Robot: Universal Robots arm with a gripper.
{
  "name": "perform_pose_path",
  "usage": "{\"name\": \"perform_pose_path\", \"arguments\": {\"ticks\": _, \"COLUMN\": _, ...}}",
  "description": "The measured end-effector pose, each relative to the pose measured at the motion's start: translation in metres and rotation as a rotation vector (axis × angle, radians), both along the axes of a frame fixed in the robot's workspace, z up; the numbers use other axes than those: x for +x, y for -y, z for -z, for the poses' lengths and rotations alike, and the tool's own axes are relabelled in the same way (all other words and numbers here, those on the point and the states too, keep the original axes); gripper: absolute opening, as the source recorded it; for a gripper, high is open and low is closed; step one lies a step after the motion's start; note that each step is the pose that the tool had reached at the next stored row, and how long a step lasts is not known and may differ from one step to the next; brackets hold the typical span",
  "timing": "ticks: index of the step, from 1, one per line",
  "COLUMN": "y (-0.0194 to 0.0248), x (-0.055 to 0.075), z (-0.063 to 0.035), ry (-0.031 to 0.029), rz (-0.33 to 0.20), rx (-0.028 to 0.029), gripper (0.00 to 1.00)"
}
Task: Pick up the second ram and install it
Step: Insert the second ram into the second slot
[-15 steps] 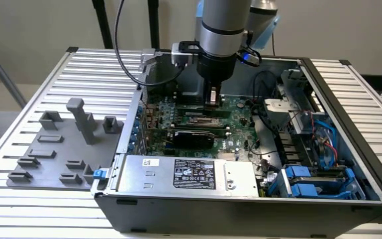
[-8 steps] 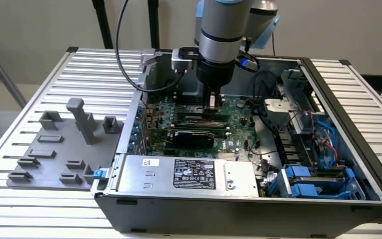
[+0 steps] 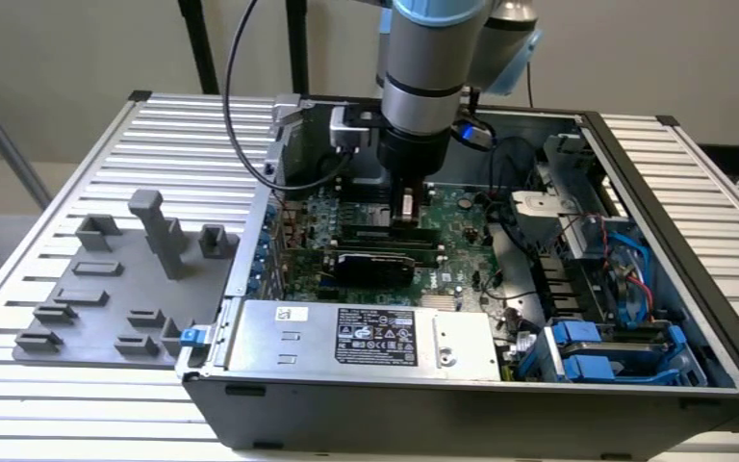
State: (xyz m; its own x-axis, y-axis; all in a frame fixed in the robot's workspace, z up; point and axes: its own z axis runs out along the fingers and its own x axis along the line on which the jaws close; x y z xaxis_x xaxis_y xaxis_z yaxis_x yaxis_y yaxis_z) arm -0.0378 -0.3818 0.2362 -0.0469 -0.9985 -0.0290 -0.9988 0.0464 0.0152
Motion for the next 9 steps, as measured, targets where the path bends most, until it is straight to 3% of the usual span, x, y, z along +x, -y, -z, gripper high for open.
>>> {"name": "perform_pose_path", "arguments": {"ticks": 9, "y": 0.0000, "x": -0.0001, "z": 0.0018, "ry": -0.0020, "rz": -0.011, "rx": -0.0003, "gripper": 0.00}}
